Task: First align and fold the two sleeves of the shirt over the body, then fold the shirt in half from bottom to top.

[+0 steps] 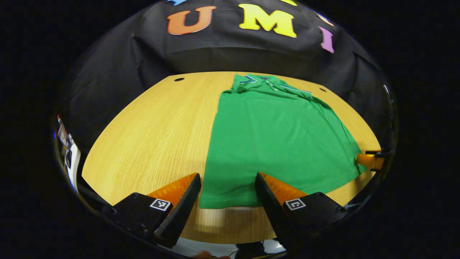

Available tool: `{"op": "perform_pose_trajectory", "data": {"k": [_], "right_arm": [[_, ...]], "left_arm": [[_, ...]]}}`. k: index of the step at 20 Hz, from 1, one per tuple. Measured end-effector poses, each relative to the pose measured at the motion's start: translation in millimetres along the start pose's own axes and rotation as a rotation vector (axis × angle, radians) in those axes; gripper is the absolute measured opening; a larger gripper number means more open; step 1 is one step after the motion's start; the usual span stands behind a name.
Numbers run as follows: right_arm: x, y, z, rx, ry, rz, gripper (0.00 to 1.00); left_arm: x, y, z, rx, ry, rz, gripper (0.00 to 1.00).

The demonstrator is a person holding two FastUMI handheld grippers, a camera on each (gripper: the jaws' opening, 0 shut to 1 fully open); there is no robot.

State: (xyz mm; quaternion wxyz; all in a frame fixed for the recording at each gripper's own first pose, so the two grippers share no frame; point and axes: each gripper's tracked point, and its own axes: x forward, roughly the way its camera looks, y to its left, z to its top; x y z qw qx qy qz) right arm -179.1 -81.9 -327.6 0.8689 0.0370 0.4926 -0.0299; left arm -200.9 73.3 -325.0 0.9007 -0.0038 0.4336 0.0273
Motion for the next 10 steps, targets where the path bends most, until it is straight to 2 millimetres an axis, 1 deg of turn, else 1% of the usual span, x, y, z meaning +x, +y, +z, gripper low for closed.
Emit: {"op": "perform_pose_trajectory", "data": {"k": [2,3,4,5,7,8,9,10], "right_arm": [[-1,4,-3,0.003,0.019,-0.011,1.00],[-3,9,-2,0.008,0.034,-0.004,1.00],[-4,15,-4,0.017,0.033,0.013,0.75],[-3,25,-3,0.026,0.031,0.046,0.51],[-5,29,-5,0.010,0.043,0.035,0.01],[-5,31,-3,-0.004,0.044,0.040,0.02],[-5,33,0,-0.006,0.043,0.049,0.01],[-4,32,-1,0.001,0.048,0.061,0.01]], "left_arm": [[0,-5,-4,0.029,-0.009,0.006,0.98],[-2,-8,-8,0.031,0.014,-0.007,0.94],[-3,-7,-8,0.021,0.036,-0.006,0.87],[0,-4,-6,-0.006,0.052,-0.001,0.63],[-2,1,-2,-0.088,0.074,0.016,0.14],[0,0,-1,-0.116,0.088,0.015,0.07],[1,-2,-2,-0.121,0.103,0.013,0.04],[2,-3,-1,-0.113,0.115,0.005,0.04]]}}
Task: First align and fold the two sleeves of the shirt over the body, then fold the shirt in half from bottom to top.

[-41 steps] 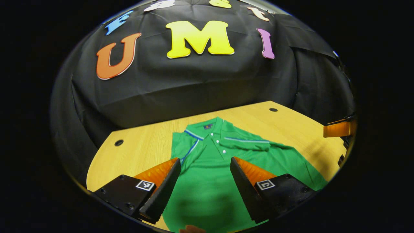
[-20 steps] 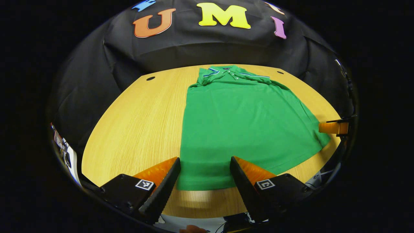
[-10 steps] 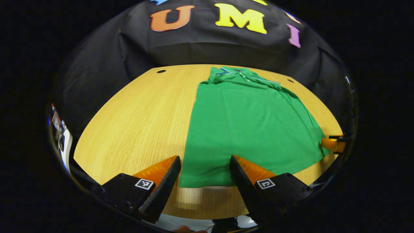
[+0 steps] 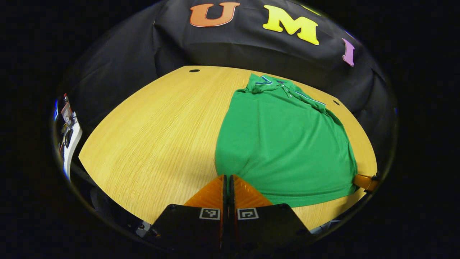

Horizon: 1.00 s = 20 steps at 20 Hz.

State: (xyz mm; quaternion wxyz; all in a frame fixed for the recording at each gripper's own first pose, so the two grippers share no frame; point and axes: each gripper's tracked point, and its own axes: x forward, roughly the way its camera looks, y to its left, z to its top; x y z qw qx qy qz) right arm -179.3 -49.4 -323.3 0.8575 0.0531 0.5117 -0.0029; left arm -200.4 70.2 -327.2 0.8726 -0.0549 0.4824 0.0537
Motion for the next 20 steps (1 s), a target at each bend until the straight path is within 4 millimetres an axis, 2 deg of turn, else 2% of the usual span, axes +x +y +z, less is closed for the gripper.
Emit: {"op": "perform_pose_trajectory", "data": {"k": [5,10,14,20], "right_arm": [[0,4,9,0.070,0.008,0.060,0.00],[-1,18,45,0.225,0.008,0.168,0.00],[8,16,68,0.328,0.026,0.191,0.01],[21,26,108,0.337,0.017,0.227,0.00]], "left_arm": [[1,-2,1,-0.054,0.057,-0.052,0.03],[0,-17,7,-0.227,0.133,-0.148,0.03],[6,-21,26,-0.296,0.148,-0.186,0.03],[17,-37,73,-0.358,0.122,-0.251,0.03]]}}
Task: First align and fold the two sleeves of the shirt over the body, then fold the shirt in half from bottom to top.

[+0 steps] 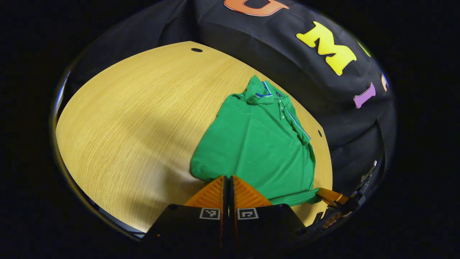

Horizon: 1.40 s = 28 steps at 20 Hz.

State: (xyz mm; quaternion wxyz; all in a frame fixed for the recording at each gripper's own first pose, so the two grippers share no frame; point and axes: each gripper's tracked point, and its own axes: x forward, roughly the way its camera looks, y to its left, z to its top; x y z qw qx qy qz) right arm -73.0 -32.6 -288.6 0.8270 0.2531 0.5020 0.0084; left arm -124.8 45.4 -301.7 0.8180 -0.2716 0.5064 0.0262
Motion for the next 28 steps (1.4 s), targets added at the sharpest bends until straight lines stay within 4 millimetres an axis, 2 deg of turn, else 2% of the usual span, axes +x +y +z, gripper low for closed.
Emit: {"op": "perform_pose_trajectory", "data": {"k": [4,13,21,28], "right_arm": [[10,9,23,0.005,-0.009,0.017,0.01],[30,14,78,0.001,-0.042,0.031,0.01],[48,33,119,-0.019,-0.073,0.072,0.00],[72,47,166,-0.043,-0.102,0.100,0.01]], "left_arm": [[8,-14,28,0.012,-0.032,-0.022,0.03],[28,-31,85,0.034,-0.091,-0.030,0.03],[48,-55,125,0.064,-0.129,-0.044,0.03],[69,-67,175,0.064,-0.183,-0.038,0.03]]}}
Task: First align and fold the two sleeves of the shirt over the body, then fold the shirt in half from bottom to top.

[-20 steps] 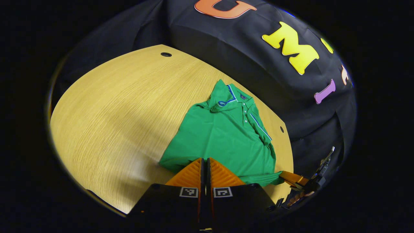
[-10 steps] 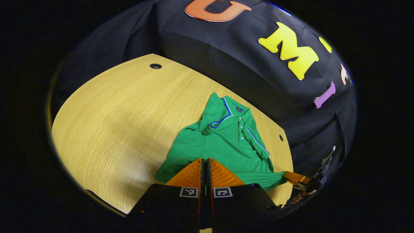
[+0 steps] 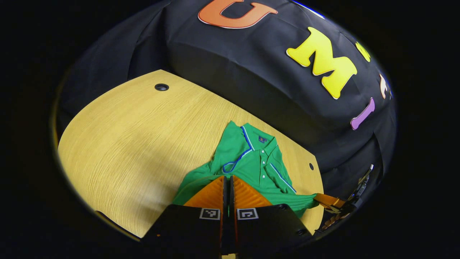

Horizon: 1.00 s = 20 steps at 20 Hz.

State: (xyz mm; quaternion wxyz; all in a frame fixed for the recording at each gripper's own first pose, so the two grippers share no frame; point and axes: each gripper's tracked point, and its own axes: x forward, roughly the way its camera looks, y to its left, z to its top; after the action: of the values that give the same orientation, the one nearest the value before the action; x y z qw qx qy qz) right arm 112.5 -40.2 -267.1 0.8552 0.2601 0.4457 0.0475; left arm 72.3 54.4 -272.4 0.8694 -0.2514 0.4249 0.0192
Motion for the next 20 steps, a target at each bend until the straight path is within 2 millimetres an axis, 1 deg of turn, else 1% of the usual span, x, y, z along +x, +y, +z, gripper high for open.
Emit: {"op": "perform_pose_trajectory", "data": {"k": [4,10,16,17,20], "right_arm": [[18,11,28,-0.018,-0.027,0.022,0.00],[45,24,60,-0.054,-0.048,0.037,0.00],[77,31,92,-0.090,-0.072,0.035,0.00],[80,34,103,-0.093,-0.076,0.035,0.00],[96,37,121,-0.104,-0.087,0.035,0.00]], "left_arm": [[19,-4,23,0.009,-0.025,0.006,0.03],[50,-14,61,0.017,-0.060,-0.004,0.04],[86,-16,85,0.060,-0.069,0.002,0.03],[91,-17,88,0.063,-0.070,0.003,0.03],[107,-19,103,0.067,-0.084,0.001,0.03]]}}
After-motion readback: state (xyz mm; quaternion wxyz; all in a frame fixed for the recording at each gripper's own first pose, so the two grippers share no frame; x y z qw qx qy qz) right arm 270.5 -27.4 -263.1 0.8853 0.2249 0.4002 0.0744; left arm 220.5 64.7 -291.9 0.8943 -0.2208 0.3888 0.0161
